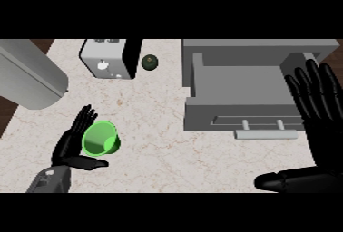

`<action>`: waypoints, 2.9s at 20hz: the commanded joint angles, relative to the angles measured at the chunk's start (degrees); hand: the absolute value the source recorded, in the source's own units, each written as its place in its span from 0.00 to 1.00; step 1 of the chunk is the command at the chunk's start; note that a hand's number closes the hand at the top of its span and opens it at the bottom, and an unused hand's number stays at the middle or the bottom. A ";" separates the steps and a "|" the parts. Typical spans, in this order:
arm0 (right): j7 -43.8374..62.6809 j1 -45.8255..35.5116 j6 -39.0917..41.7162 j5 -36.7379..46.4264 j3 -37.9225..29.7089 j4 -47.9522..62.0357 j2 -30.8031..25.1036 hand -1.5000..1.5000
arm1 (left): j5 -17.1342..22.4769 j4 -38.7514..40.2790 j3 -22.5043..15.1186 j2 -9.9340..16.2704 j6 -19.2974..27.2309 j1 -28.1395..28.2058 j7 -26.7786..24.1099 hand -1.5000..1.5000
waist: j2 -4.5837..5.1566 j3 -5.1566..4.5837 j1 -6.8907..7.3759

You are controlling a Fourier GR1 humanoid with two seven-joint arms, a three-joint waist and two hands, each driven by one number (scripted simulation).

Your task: Pick up the cup, place it into the drawer and close the drawer

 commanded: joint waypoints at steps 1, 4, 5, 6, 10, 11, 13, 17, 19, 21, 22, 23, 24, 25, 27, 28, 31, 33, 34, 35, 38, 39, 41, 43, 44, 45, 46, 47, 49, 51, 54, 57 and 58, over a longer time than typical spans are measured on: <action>-1.15 3.12 -0.03 1.47 1.25 -2.16 0.79 0.00 | -0.77 4.75 -0.23 1.19 -3.17 -0.91 -6.32 0.00 | 0.00 0.00 -0.11; -1.82 -2.41 0.12 0.53 -0.12 3.77 0.23 0.00 | -0.84 6.96 -0.67 -0.96 -1.84 -4.43 -5.21 0.00 | 0.07 0.00 -0.03; -0.84 6.52 0.38 1.13 2.89 -6.12 1.67 0.00 | -0.15 6.78 -0.05 0.76 -3.78 -2.29 -7.05 0.00 | -0.04 0.00 -0.32; -0.11 1.32 0.55 -0.44 0.28 -1.52 0.17 0.00 | -1.48 10.47 -0.30 0.61 -2.77 -3.80 -10.57 0.00 | 0.09 -0.03 -0.29; -0.40 0.47 0.17 -0.05 -0.13 0.12 0.23 0.00 | -0.03 7.82 -0.96 -0.90 -4.03 -1.50 -8.09 0.00 | -0.03 0.02 0.15; 0.53 2.15 1.33 -1.35 0.04 -2.46 -0.33 0.00 | -0.01 12.63 0.21 0.30 -4.38 -5.46 -9.28 0.00 | 0.08 -0.02 -0.34; 6.46 -1.09 -1.96 -1.13 0.39 -5.56 0.05 0.00 | 1.84 9.72 0.31 -0.79 -6.02 -3.90 -6.73 0.00 | -0.05 -0.01 -0.01; -0.08 -2.73 0.57 -1.56 -2.48 2.34 -1.16 0.00 | 1.60 15.11 0.65 -2.28 -4.80 -8.45 -8.16 0.00 | 0.29 -0.06 -0.60; 3.94 -3.11 -1.19 -0.93 -0.19 -0.84 -0.12 0.00 | 1.65 14.63 -0.18 -0.59 -9.96 -5.99 -9.57 0.00 | 0.21 -0.08 -0.40; -0.34 0.72 1.06 -0.50 0.20 -0.92 -0.17 0.00 | 2.56 13.91 -0.38 -0.96 -12.15 -6.99 -7.01 0.00 | 0.11 -0.03 -0.45; -2.30 1.00 0.33 1.86 2.00 2.27 1.46 0.00 | 3.23 13.01 -0.45 -0.30 -14.84 -7.58 -5.93 0.00 | 0.15 -0.03 -0.17; 1.91 -1.18 -0.88 0.18 0.63 -1.38 0.49 0.00 | 2.03 14.78 -1.06 -2.28 -11.97 -6.98 -8.68 0.00 | 0.19 -0.08 -0.59; 0.79 0.59 0.80 -0.73 -0.42 -0.66 -0.58 0.00 | 2.94 14.29 -0.78 -2.62 -13.33 -6.23 -8.59 0.00 | 0.15 -0.06 -0.52; -2.12 -0.10 -0.81 3.16 3.73 1.73 2.66 0.00 | 1.73 13.48 -2.33 -2.49 -15.13 -3.64 -11.15 0.00 | 0.21 -0.08 -0.02; -0.99 -0.57 0.67 -1.25 -1.18 0.89 -0.09 0.00 | 3.42 15.47 -0.77 -3.07 -15.13 -7.54 -9.73 1.00 | 0.43 -0.13 -1.02; 0.88 1.39 0.35 -0.20 -0.15 -1.36 -0.27 0.00 | 2.39 13.45 -2.40 -1.66 -17.96 -4.60 -11.36 1.00 | 0.12 -0.09 -0.56; 1.72 -0.09 0.51 -0.60 -0.59 -2.20 -1.02 0.00 | 2.87 13.24 -2.03 -1.70 -16.37 -6.28 -12.22 1.00 | 0.20 -0.10 -0.61; -0.90 -1.48 -1.25 2.36 1.49 2.37 1.56 0.00 | 3.43 11.89 -1.95 -2.37 -15.04 -6.69 -12.11 1.00 | 0.21 -0.06 -0.05; 2.75 0.30 -0.32 -0.50 -0.55 -3.13 -0.64 0.00 | 2.53 11.56 -2.47 -1.98 -13.82 -6.26 -14.23 1.00 | 0.12 -0.08 -0.67; 1.87 -3.12 0.42 -0.94 -1.68 2.13 -1.49 0.00 | 2.69 10.90 -2.39 -3.40 -11.53 -5.98 -15.07 1.00 | 0.22 -0.06 -0.14; -0.34 2.98 2.77 -3.53 -2.42 -1.50 -1.57 0.00 | 4.05 11.24 -0.46 -4.38 -6.31 -6.32 -16.74 1.00 | 0.15 -0.04 -0.73; 1.89 0.57 1.10 -2.06 -1.90 -3.13 -1.67 0.00 | 4.40 10.04 0.11 -4.34 -3.52 -5.00 -17.31 1.00 | 0.03 -0.04 -0.29; 2.81 1.14 1.09 -2.94 -2.71 -2.36 -1.87 0.00 | 7.77 8.17 3.54 -4.94 1.50 -5.08 -15.25 1.00 | -0.09 0.00 0.00; 1.47 -1.09 0.08 -0.69 -1.43 -0.61 -0.99 0.00 | 9.54 8.03 6.13 -5.53 6.16 -4.47 -16.25 1.00 | 0.01 -0.02 0.30; 3.17 -0.26 -1.13 0.26 -0.14 -3.40 -0.22 0.00 | 10.01 6.69 6.53 -4.92 6.03 -3.48 -17.14 1.00 | -0.14 -0.01 0.29; 2.31 1.28 1.20 -1.90 -2.11 -3.52 -1.99 0.00 | 9.71 4.98 5.70 -3.93 4.23 -1.27 -17.45 1.00 | -0.18 0.04 0.32; 2.73 0.09 0.86 -2.48 -2.64 -2.01 -1.89 0.00 | 10.45 3.75 5.95 -5.55 5.15 -1.13 -17.60 1.00 | -0.15 0.04 0.43; 0.34 0.14 1.74 -2.67 -3.57 -0.05 -2.15 0.00 | 9.72 -0.14 4.19 -6.69 6.05 -1.40 -15.86 1.00 | -0.21 0.08 0.59; 2.14 3.48 1.44 -2.63 -1.71 -4.68 -1.21 0.00 | 11.92 -3.95 4.52 -6.55 2.93 -0.09 -14.19 1.00 | -0.36 0.08 0.45; 1.59 -1.14 0.26 -1.57 -2.14 0.14 -1.05 0.00 | 12.42 -7.90 3.33 -6.34 2.20 -1.19 -11.01 1.00 | -0.24 0.08 0.75; 1.60 1.49 -0.65 0.44 0.37 -2.97 0.55 0.00 | 10.06 -15.18 -1.09 -9.51 6.41 -1.84 -7.06 1.00 | -0.39 0.10 0.64; 1.89 1.26 0.69 -1.27 -1.96 -2.59 -1.38 0.00 | 11.28 -24.43 -3.49 -10.28 7.42 0.34 1.71 1.00 | -0.39 0.11 0.68; 4.29 1.37 -1.64 1.18 0.79 -3.39 0.44 0.00 | 12.77 -29.02 -4.12 -9.34 4.03 4.30 2.91 1.00 | -0.42 0.09 0.95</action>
